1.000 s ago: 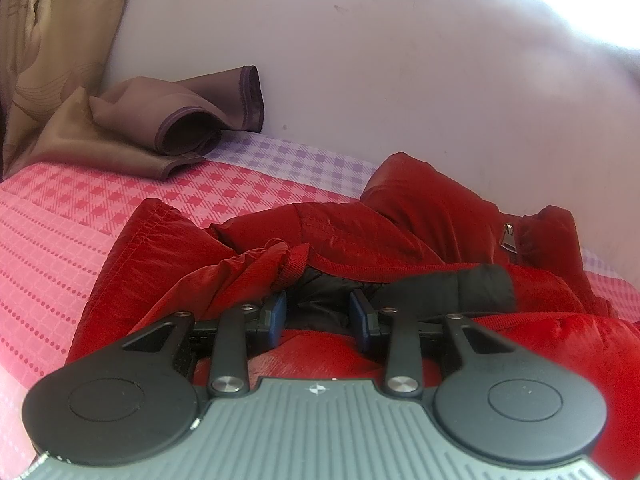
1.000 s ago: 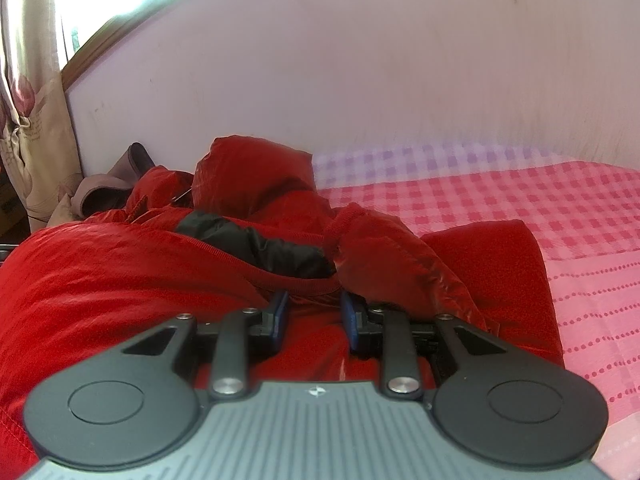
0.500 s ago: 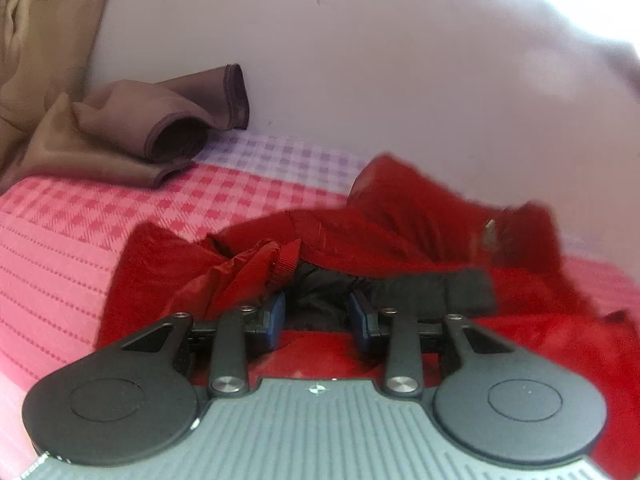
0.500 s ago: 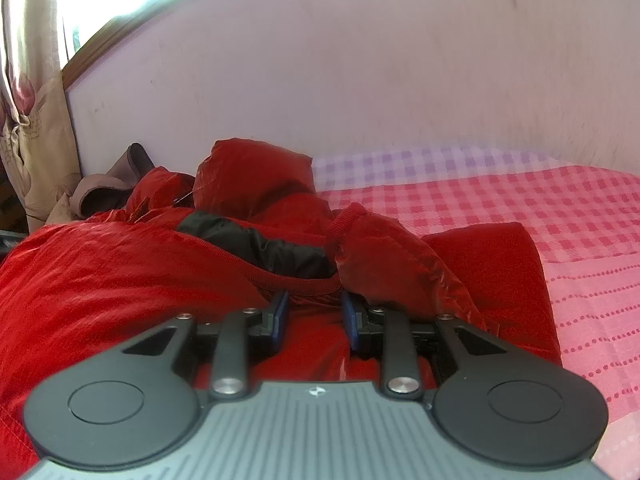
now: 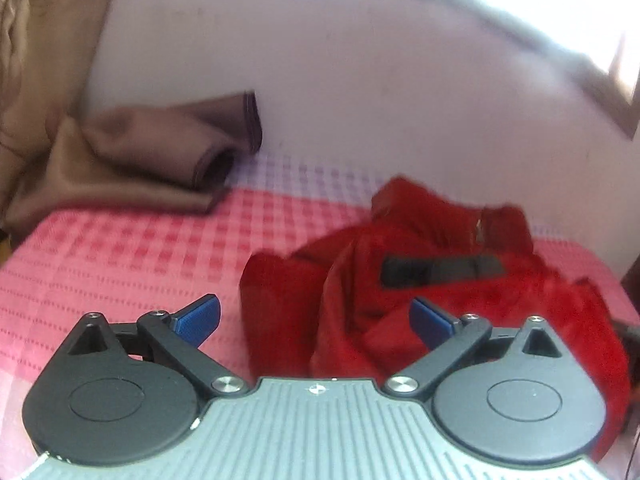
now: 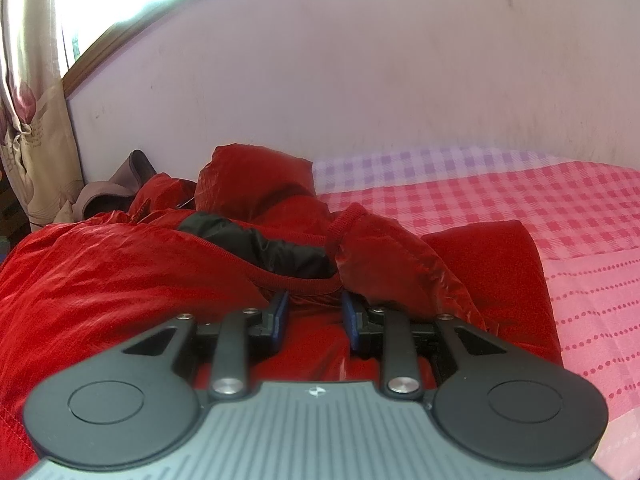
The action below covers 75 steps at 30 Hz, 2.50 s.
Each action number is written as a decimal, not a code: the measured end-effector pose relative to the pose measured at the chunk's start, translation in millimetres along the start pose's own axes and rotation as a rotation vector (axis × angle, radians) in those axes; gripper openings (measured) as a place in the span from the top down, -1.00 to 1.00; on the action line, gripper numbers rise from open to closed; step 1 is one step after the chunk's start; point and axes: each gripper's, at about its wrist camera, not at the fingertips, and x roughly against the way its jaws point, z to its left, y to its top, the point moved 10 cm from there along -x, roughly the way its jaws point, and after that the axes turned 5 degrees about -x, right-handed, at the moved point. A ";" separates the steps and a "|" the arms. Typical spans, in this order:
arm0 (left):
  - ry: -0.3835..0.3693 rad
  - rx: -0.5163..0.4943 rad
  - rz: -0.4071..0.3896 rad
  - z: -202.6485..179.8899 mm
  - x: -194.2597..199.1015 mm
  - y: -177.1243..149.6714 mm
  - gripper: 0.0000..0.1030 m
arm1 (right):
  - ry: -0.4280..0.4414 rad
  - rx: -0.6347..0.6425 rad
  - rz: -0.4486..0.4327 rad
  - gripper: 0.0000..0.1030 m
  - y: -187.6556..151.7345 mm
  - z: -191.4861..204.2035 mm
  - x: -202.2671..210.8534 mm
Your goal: Fold large clothes
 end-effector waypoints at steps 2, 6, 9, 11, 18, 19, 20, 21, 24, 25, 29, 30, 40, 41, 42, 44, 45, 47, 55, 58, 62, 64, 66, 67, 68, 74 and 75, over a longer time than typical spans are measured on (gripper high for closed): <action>-0.007 0.003 0.012 3.6 -4.9 -8.0 -0.93 | -0.006 0.005 -0.003 0.48 -0.1 0.7 0.2; -0.029 0.013 0.036 8.6 -15.1 -20.7 -0.94 | -0.010 0.008 -0.003 0.48 0.1 1.1 0.1; -0.059 0.048 0.049 14.8 -23.1 -26.5 -0.99 | -0.015 0.013 -0.007 0.47 -0.2 2.0 1.0; -0.079 0.074 0.056 19.8 -26.1 -30.1 -1.00 | -0.019 0.017 -0.011 0.47 -0.2 2.4 1.9; -0.163 0.094 0.087 17.1 -35.1 -36.8 -0.72 | -0.026 0.023 -0.013 0.47 0.2 3.1 1.8; -0.174 0.083 0.083 14.5 -34.8 -36.6 -0.59 | -0.027 0.023 -0.013 0.47 0.2 3.0 1.8; -0.188 0.071 0.079 11.4 -34.3 -36.6 -0.52 | -0.027 0.023 -0.013 0.47 -0.1 2.9 1.9; -0.193 0.050 0.073 8.1 -33.3 -36.4 -0.45 | -0.028 0.023 -0.012 0.47 -0.1 2.9 2.2; -0.170 -0.014 0.056 2.2 -31.4 -36.8 -0.35 | -0.028 0.022 0.001 0.46 0.9 2.7 1.9; -0.163 -0.031 0.052 0.6 -30.6 -37.0 -0.32 | -0.031 0.026 0.015 0.46 2.2 3.1 1.6; -0.142 -0.065 0.037 -2.3 -28.3 -37.4 -0.25 | -0.057 0.027 0.059 0.42 9.6 4.9 6.5; -0.139 -0.070 0.035 -2.6 -28.1 -37.5 -0.23 | -0.064 0.021 0.056 0.35 12.6 5.2 10.4; -0.101 -0.132 0.022 -6.9 -27.1 -37.3 -0.23 | 0.039 0.031 -0.161 0.22 27.3 50.5 92.4; -0.096 -0.138 0.021 -7.4 -26.6 -37.5 -0.24 | 0.057 0.034 -0.166 0.22 25.0 58.3 97.6; -0.093 -0.139 0.021 -7.2 -26.8 -37.8 -0.24 | 0.079 0.038 -0.169 0.20 21.4 66.1 103.1; -0.090 -0.136 0.020 -6.3 -27.1 -38.1 -0.24 | 0.101 0.059 -0.161 0.00 12.7 79.3 109.2; -0.087 -0.140 0.018 -6.3 -26.7 -38.3 -0.24 | 0.102 0.069 -0.158 -0.20 8.8 84.7 111.5; -0.077 -0.152 0.013 -6.9 -25.9 -38.7 -0.23 | 0.118 0.072 -0.160 -0.35 2.4 92.3 115.7; -0.082 -0.164 0.009 -15.2 -18.5 -35.5 0.32 | 0.152 0.045 -0.121 -0.35 -10.8 102.4 117.7; -0.116 -0.145 0.013 -11.5 -15.6 -35.3 0.36 | 0.155 0.042 -0.127 -0.35 -13.3 104.9 125.4; -0.146 -0.127 0.013 -7.3 -16.6 -36.6 0.24 | 0.165 0.038 -0.126 -0.41 -15.8 108.5 128.7; -0.158 -0.132 0.022 -6.1 -19.9 -38.1 -0.09 | 0.171 0.043 -0.124 -0.46 -16.6 109.9 128.2; -0.149 -0.073 0.067 6.1 -30.1 -42.9 -0.82 | 0.178 0.033 -0.120 -0.46 -17.7 110.9 128.5; -0.169 -0.024 0.102 13.6 -36.8 -47.6 -0.97 | 0.185 0.025 -0.117 -0.46 -18.3 111.2 128.8; -0.207 0.012 0.080 18.8 -36.7 -47.8 -0.97 | 0.189 0.017 -0.113 -0.47 -19.0 111.9 129.0; -0.353 0.074 0.069 6.8 -28.3 -50.6 0.22 | 0.204 0.018 -0.114 -0.47 -18.4 118.4 131.9; -0.336 0.061 0.062 4.4 -26.8 -50.1 0.30 | 0.210 0.015 -0.118 -0.47 -17.4 119.9 131.9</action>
